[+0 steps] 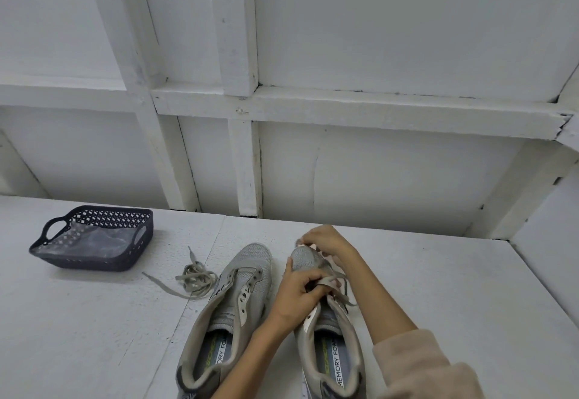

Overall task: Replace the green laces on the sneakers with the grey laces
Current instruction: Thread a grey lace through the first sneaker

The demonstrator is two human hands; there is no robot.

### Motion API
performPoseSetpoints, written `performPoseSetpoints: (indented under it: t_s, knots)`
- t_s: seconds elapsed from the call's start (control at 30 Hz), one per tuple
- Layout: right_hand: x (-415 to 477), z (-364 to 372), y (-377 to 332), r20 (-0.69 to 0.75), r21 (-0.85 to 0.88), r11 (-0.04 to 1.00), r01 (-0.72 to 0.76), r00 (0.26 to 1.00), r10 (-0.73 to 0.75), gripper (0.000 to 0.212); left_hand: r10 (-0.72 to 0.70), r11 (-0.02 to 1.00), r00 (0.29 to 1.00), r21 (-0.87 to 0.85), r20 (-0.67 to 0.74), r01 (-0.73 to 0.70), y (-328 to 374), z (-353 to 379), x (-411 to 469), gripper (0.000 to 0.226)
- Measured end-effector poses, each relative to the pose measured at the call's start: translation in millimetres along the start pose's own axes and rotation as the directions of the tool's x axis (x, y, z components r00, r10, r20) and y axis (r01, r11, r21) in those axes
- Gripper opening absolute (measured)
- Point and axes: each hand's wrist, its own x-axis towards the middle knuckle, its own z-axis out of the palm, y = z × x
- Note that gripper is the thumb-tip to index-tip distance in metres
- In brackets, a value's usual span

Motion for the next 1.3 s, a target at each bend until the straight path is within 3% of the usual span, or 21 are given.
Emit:
performPoseSetpoints:
  t_s: [0.17,0.23,0.33,0.43,0.57,0.67,0.73,0.83,1.0,1.17,1.3]
  knots:
    - [-13.9,3.4,-32.7,0.260,0.029,0.984,0.176,0.949,-0.177,0.016,0.022,1.000,0.999,-0.002,-0.029,-0.022,1.8,1.6,-1.8,0.022]
    - [-17.8,-3.0,-34.1,0.259,0.041,0.984,0.173,0.949,-0.178,0.020,0.047,0.999,0.997,-0.011,-0.054,-0.047,4.2,2.5,-3.9,0.019]
    - [-26.2,-22.1,-30.8,0.153,-0.114,0.978,0.176,0.976,-0.158,0.014,0.094,0.995,0.989,-0.031,-0.112,-0.098,8.0,1.9,-5.2,0.018]
    - [-37.5,-45.2,-22.7,0.077,-0.132,0.974,0.183,0.982,-0.174,0.024,0.011,0.984,0.988,-0.175,-0.155,-0.039,10.6,2.1,-4.9,0.025]
    - [-66.9,-68.9,-18.0,0.212,-0.102,0.964,0.247,0.952,-0.221,0.032,-0.128,0.917,0.975,-0.397,-0.183,0.046,14.2,7.2,0.1,0.036]
    - [-83.6,-64.8,-13.8,0.353,-0.246,0.927,0.282,0.917,-0.186,0.043,-0.153,0.916,0.968,-0.397,-0.199,0.063,14.7,9.9,6.4,0.041]
    - [-86.2,-55.7,-7.7,0.331,-0.345,0.869,0.354,0.912,-0.240,0.049,-0.175,0.916,0.964,-0.392,-0.199,0.086,15.2,10.6,8.4,0.041]
    - [-84.9,-51.8,-1.6,0.292,-0.318,0.833,0.453,0.882,-0.369,0.037,-0.202,0.913,0.952,-0.395,-0.229,0.099,14.4,9.9,8.4,0.046]
    - [-81.4,-60.0,-6.1,0.288,-0.234,0.854,0.464,0.872,-0.395,0.008,-0.231,0.889,0.954,-0.441,-0.190,0.127,14.8,9.8,4.9,0.028]
    - [-79.6,-63.5,-12.5,0.272,-0.262,0.857,0.443,0.886,-0.375,0.008,-0.243,0.878,0.959,-0.454,-0.148,0.153,15.7,11.1,3.6,0.024]
    - [-81.6,-65.1,-20.6,0.202,-0.123,0.894,0.431,0.893,-0.402,0.012,-0.204,0.902,0.976,-0.403,-0.082,0.155,15.4,9.7,-0.3,0.022]
